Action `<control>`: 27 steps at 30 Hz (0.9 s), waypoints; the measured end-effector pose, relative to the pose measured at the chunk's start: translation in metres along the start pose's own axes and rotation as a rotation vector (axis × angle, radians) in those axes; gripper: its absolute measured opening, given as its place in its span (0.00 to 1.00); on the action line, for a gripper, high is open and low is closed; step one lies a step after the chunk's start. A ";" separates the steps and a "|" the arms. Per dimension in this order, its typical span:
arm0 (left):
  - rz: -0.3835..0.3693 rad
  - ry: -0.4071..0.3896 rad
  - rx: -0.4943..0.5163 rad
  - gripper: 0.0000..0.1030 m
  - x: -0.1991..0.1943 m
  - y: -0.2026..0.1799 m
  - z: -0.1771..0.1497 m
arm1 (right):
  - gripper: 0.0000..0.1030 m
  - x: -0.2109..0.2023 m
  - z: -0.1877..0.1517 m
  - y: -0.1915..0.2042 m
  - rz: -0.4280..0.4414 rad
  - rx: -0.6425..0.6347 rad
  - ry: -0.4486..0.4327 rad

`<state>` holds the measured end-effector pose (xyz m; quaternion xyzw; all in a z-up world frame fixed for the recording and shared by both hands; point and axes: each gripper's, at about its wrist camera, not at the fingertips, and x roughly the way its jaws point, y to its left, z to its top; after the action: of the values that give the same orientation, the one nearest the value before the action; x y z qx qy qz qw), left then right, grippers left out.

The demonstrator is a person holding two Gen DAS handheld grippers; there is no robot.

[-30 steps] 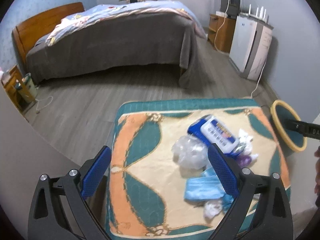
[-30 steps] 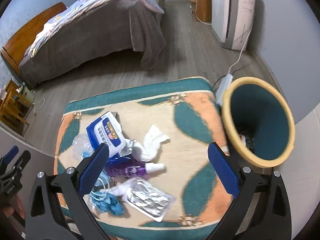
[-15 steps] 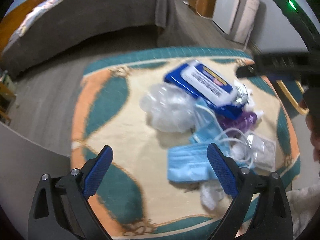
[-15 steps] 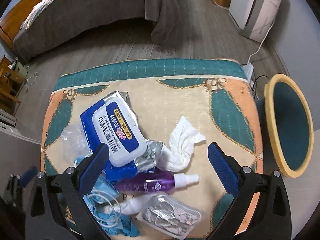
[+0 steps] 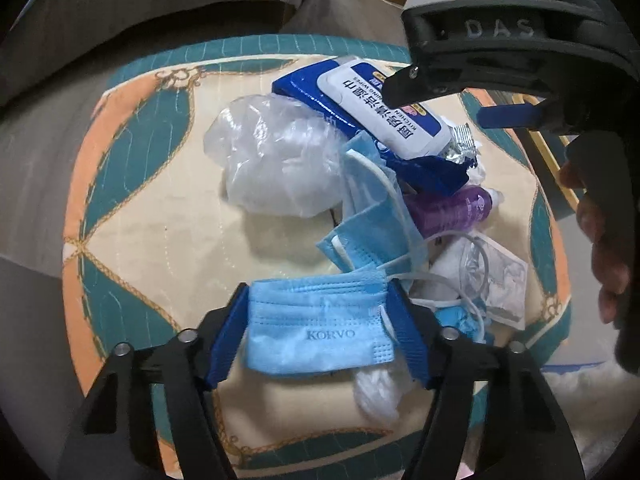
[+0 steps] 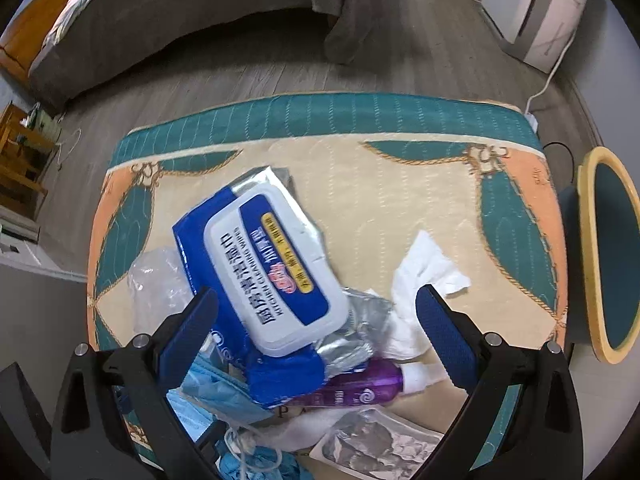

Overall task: Collect trash
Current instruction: 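Grasp the blue face mask with the left gripper while the right grasps the wet-wipe pack, then carry the blue mask and wet-wipe pack over the bin with both grippers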

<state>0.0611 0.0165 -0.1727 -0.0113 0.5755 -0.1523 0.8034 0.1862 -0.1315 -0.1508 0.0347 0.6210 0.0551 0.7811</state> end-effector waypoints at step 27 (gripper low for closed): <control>0.018 -0.321 0.050 0.15 -0.119 -0.006 0.043 | 0.03 -0.072 -0.003 -0.012 0.098 -0.073 -0.148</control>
<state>0.0647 0.0351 -0.0476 -0.0101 0.4358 -0.1556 0.8864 0.1681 -0.1524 -0.0833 0.0403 0.5566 0.1132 0.8220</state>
